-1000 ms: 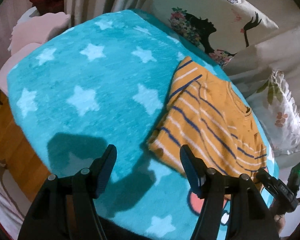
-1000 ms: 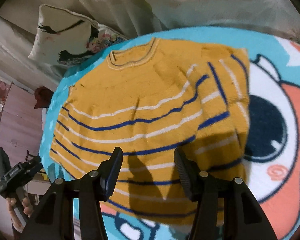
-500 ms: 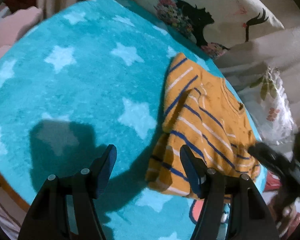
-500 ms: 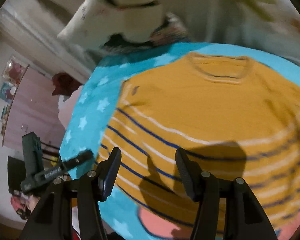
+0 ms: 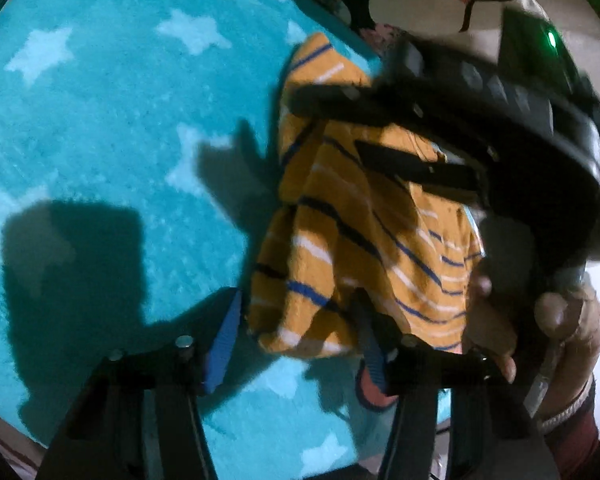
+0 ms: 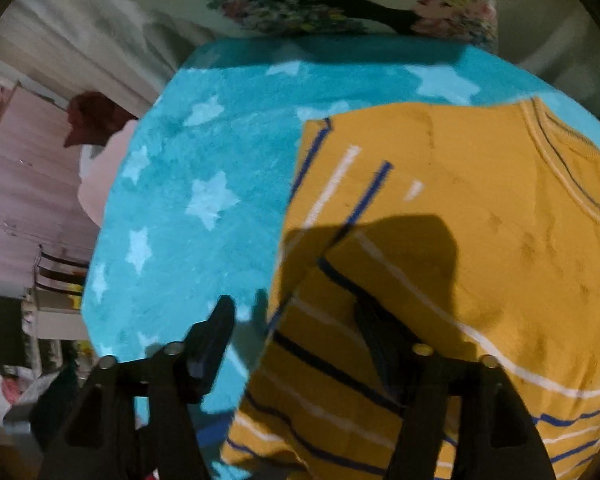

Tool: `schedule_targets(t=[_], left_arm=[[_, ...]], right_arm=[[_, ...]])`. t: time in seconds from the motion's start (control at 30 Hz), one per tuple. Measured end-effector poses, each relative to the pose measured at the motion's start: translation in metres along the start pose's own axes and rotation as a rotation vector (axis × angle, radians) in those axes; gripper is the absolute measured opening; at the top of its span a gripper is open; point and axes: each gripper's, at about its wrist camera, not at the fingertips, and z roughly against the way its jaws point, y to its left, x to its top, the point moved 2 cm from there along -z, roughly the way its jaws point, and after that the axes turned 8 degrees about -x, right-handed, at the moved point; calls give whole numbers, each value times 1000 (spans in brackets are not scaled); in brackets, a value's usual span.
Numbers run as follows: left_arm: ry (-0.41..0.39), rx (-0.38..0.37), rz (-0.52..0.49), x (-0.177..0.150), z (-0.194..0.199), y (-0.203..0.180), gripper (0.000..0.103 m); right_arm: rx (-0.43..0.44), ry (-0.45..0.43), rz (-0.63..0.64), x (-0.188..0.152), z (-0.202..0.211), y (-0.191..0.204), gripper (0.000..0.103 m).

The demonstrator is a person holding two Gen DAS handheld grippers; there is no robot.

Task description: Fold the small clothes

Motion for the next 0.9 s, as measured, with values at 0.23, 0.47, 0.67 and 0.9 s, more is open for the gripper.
schedule_targets(t=[0.23,0.47,0.67,0.9], left_arm=[[2,-33,18,-3,17,4,54],[-54,-55,96,-5,46,23,54],[-49,-48,119,-9,45,29,54],[-87,1,110,-11,42,13,54]], right_arm=[[-218,17,103,3,-15,24,77],[-423,17,234,-4,-28,42,71],[-524,-55,296,-14,-21,39,30],[-242,-134,113,-12,19,-1,16]])
